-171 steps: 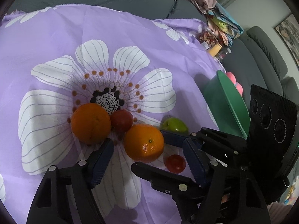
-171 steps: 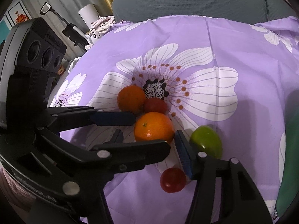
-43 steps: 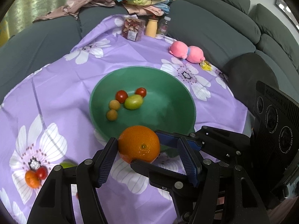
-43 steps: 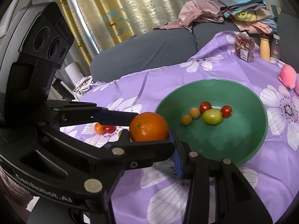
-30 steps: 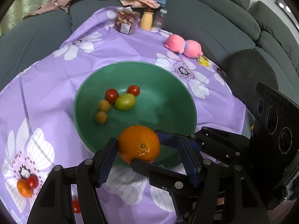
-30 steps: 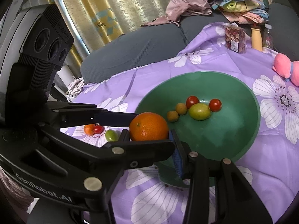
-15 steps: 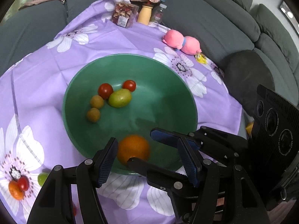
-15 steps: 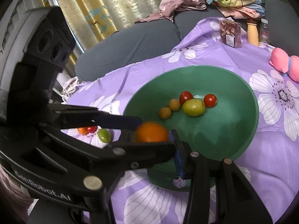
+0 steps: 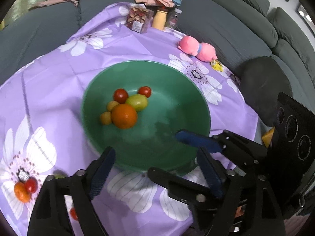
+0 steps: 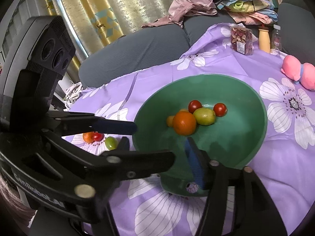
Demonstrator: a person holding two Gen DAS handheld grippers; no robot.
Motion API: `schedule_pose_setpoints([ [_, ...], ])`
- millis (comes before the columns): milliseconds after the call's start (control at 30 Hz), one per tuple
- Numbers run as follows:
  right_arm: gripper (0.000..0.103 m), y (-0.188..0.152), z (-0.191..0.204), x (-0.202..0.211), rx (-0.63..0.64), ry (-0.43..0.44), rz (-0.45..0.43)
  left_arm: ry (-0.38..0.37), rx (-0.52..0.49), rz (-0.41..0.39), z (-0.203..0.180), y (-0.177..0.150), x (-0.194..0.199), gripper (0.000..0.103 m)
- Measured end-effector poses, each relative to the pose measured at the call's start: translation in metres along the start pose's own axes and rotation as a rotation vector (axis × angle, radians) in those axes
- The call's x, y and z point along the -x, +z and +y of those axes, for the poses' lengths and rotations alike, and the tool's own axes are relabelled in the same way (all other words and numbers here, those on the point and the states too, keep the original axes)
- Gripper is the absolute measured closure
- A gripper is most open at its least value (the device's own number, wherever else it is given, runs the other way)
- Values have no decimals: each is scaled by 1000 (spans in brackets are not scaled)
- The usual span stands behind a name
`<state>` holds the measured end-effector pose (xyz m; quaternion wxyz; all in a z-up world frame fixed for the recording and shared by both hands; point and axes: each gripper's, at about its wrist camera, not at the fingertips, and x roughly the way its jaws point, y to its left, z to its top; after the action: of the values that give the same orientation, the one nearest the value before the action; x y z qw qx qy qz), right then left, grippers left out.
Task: Organize fruits
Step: 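Move both open tools back over the remaining fruit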
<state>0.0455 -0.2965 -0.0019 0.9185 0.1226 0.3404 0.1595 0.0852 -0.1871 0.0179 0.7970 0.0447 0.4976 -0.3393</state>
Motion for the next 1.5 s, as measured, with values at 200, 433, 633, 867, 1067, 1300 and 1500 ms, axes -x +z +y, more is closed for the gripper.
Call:
schedule_pose_setpoints([
  [200, 33, -3, 13, 8, 26, -16, 0, 70, 42, -54, 12, -12, 26, 8],
  [433, 26, -8, 29, 22, 52, -9, -4, 81, 129, -113, 40, -32, 59, 7],
  [633, 25, -11, 44, 30, 84, -12, -2, 108, 206, -131, 63, -61, 78, 7],
  [867, 24, -17, 58, 33, 110, -8, 14, 156, 323, -162, 95, -99, 102, 7],
  [1067, 24, -22, 82, 23, 156, 29, 57, 191, 425, -180, 124, -136, 119, 7],
  [1300, 24, -32, 104, 9, 203, 53, 112, 180, 478, -165, 139, -164, 118, 7],
  [1500, 24, -40, 115, -6, 222, 52, 168, 147, 475, -130, 139, -173, 106, 7],
])
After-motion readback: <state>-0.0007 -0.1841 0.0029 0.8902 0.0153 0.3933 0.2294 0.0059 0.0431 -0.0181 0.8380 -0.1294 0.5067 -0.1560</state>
